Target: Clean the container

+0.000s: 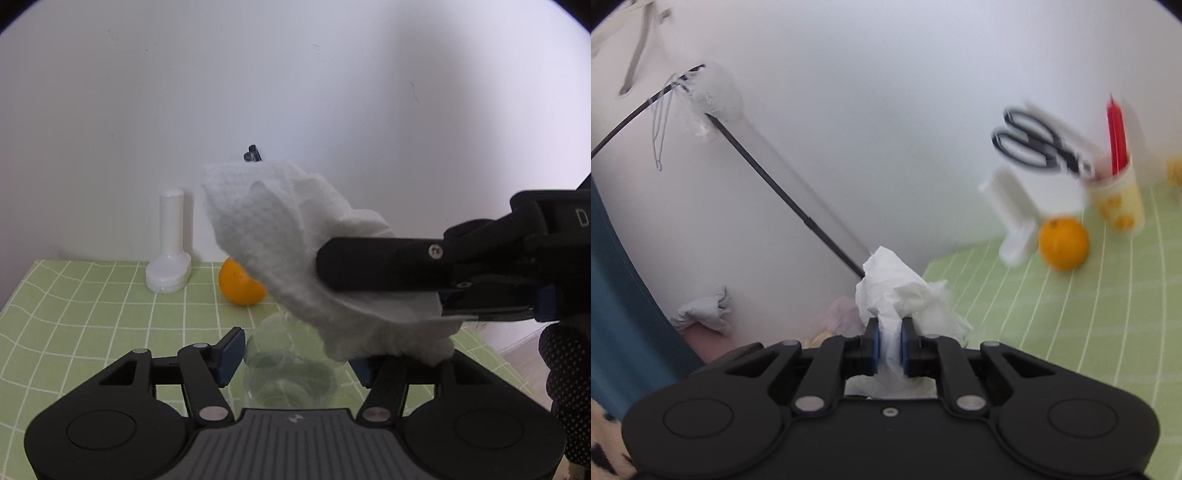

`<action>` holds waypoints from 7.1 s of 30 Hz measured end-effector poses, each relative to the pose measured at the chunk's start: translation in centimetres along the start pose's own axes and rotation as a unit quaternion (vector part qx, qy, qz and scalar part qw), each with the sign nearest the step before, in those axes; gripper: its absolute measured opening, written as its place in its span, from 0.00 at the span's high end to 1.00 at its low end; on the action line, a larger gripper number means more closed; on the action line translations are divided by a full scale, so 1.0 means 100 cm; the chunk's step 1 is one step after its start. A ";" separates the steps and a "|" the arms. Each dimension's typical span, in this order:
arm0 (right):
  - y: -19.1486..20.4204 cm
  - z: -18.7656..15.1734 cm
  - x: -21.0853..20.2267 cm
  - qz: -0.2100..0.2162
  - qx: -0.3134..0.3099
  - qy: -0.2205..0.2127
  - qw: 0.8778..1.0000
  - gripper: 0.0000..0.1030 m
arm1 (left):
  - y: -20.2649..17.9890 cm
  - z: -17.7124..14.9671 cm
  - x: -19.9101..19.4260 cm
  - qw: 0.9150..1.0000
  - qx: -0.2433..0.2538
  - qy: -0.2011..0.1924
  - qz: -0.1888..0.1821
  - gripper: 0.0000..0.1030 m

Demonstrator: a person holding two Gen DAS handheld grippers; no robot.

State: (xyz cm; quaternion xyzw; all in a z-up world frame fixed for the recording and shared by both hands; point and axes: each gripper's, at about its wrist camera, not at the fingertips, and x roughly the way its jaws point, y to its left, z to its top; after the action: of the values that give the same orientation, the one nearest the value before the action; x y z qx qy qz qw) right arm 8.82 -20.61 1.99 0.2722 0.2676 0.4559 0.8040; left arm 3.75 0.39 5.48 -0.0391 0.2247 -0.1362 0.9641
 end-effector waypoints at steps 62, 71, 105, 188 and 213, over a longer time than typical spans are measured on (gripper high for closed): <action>-0.036 0.011 0.002 -0.104 0.024 -0.044 0.993 0.88 | -0.007 0.008 0.003 0.998 0.063 -0.007 0.006 0.41; -0.053 0.007 0.016 0.000 0.134 -0.075 0.988 0.88 | -0.034 0.018 -0.001 0.998 0.058 -0.007 0.014 0.41; -0.081 -0.032 -0.056 -0.032 0.222 -0.146 0.964 0.88 | 0.030 0.029 -0.005 0.998 -0.012 -0.056 0.014 0.70; -0.062 -0.042 0.040 -0.153 0.082 0.008 0.985 0.88 | 0.158 -0.023 -0.039 0.953 -0.269 -0.103 0.095 0.67; -0.035 -0.032 -0.022 -0.123 0.054 -0.043 0.990 0.88 | 0.115 0.005 -0.044 0.972 -0.197 -0.112 0.068 0.70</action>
State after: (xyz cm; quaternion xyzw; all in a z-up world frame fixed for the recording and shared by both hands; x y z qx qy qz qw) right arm 7.76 -23.41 -2.26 0.2996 0.2884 0.3265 0.8488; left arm 3.03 12.62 6.22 -0.2282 0.1396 -0.0181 0.9634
